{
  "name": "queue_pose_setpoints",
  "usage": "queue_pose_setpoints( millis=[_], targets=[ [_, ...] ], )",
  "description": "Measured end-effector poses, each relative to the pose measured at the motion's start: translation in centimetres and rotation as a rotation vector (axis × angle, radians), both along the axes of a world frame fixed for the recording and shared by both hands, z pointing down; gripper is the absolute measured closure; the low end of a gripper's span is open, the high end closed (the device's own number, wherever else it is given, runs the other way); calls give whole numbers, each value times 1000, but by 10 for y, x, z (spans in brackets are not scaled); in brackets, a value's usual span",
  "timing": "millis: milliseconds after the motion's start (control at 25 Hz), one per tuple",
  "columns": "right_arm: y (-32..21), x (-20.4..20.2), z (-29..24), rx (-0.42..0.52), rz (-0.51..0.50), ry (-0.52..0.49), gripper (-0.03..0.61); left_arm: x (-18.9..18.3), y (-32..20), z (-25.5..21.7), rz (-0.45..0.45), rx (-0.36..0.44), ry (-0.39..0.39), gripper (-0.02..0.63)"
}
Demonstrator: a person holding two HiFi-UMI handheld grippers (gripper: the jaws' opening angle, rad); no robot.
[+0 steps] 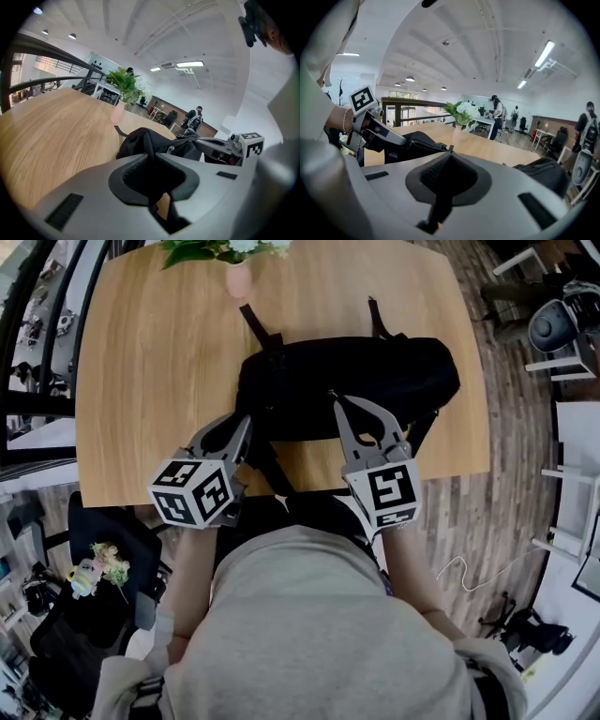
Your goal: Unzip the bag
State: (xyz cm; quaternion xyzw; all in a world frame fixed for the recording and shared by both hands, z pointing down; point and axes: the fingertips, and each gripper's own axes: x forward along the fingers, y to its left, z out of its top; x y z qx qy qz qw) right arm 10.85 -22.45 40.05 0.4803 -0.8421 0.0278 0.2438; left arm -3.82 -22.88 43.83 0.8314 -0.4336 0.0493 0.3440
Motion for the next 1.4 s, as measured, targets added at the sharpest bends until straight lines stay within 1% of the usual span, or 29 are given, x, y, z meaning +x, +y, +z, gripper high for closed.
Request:
queue_pose_setpoints(
  millis=[80, 200, 440, 720, 840, 960, 1080, 1120, 1160, 1200, 1280, 1400],
  targets=[
    [-1, 15, 2, -11, 0, -16, 568, 0, 0, 0, -43, -2, -15, 557],
    [-3, 31, 0, -19, -1, -79, 568, 0, 2, 0, -99, 0, -43, 557],
    [-10, 59, -1, -27, 1, -145, 568, -4, 2, 0, -188, 5, -90, 555],
    [-13, 77, -4, -40, -25, -193, 568, -6, 2, -7, -280, 28, -125, 555],
    [-12, 79, -4, -57, -31, -220, 568, -5, 5, -8, -303, 36, -160, 555],
    [-10, 79, -3, -73, -44, -252, 569, -5, 8, -8, -315, 32, -192, 552],
    [-11, 79, -2, -88, -59, -279, 569, -4, 9, -11, -315, 53, -229, 511],
    [-11, 80, -2, -93, -64, -285, 569, -2, 9, -15, -305, 76, -244, 489],
    [-10, 80, -2, -97, -69, -290, 569, 1, 10, -21, -294, 108, -260, 446],
    [-9, 80, -3, -100, -75, -293, 569, 4, 10, -28, -284, 146, -278, 417],
    [-8, 78, -5, -101, -84, -299, 569, 15, 10, -44, -252, 218, -321, 402],
    [-7, 78, -6, -104, -92, -311, 569, 47, 7, -60, -156, 305, -380, 402]
  ],
)
